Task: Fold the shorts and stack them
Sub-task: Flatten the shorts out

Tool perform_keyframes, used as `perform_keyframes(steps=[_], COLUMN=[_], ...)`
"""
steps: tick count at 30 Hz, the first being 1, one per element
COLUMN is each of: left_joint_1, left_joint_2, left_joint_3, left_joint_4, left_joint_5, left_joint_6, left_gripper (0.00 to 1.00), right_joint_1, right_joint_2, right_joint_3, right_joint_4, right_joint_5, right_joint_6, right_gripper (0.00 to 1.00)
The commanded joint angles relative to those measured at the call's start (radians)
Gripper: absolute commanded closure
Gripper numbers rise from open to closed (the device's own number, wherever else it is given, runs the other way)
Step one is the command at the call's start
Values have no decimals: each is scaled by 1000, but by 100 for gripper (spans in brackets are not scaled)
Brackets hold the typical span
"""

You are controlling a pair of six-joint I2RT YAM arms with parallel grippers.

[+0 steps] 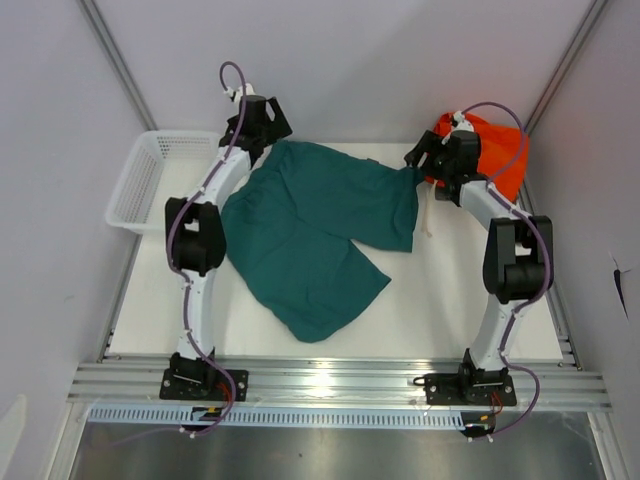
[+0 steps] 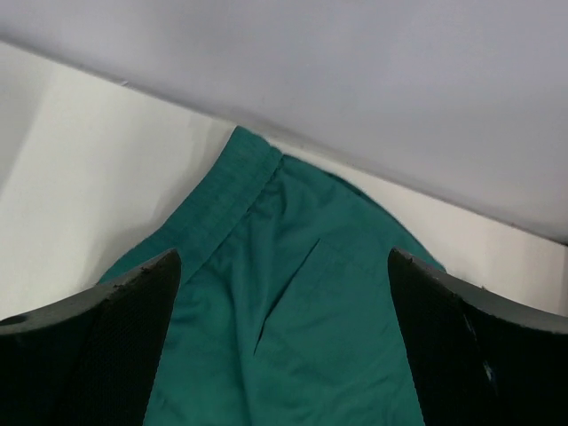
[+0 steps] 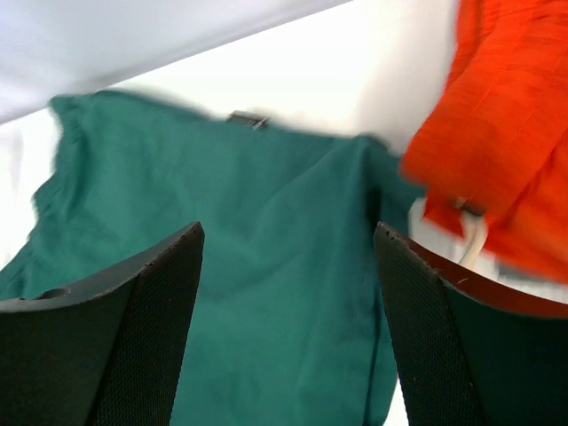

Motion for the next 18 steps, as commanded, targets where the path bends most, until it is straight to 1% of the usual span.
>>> perform_keyframes(steps=[1, 2, 3, 4, 5, 6, 8, 9, 11, 12, 13, 15, 16, 18], left_joint_1=[-2, -4, -7, -11, -13, -14, -13, -13, -13, -13, -13, -13, -13, -13], left_joint_2=[-195, -255, -283, -310, -336, -382, -422, -457, -491, -508, -540, -573, -609, -648], left_joint_3=[-97, -193, -212, -238, -284, -329, -384, -415, -470, -487, -537, -574, -631, -697], left_joint_4=[1, -14, -26, -41, -81, -98, -161, -175, -193, -201, -209, -230, -236, -236], left_joint_5=[-24, -24, -31, -42, -48, -60, -82, -89, -77, -77, -76, -82, -89, -93], left_joint_6=[33, 36, 43, 47, 47, 47, 41, 35, 40, 37, 37, 37, 33, 33], left_gripper=[1, 1, 1, 1, 1, 1, 1, 1, 1, 1, 1, 1, 1, 1], right_joint_1=[52, 72, 93, 118, 177, 208, 276, 350, 432, 516, 558, 641, 711, 777], right_joint_2=[-167, -198, -229, -299, -335, -367, -459, -485, -555, -577, -595, -646, -661, -707], right_joint_3=[-66, -136, -176, -219, -260, -340, -399, -437, -463, -472, -500, -525, -555, -595], right_joint_4=[-13, -9, -1, 7, 14, 34, 39, 36, 5, -8, -28, -56, -77, -93], right_joint_5=[-42, -50, -49, -41, -30, -18, 0, 10, 51, 71, 74, 111, 115, 141], right_joint_6=[-8, -7, -11, -18, -27, -28, -47, -60, -91, -125, -146, -171, -191, -206], right_gripper=[22, 22, 22, 21, 21, 21, 22, 22, 23, 23, 24, 25, 26, 27])
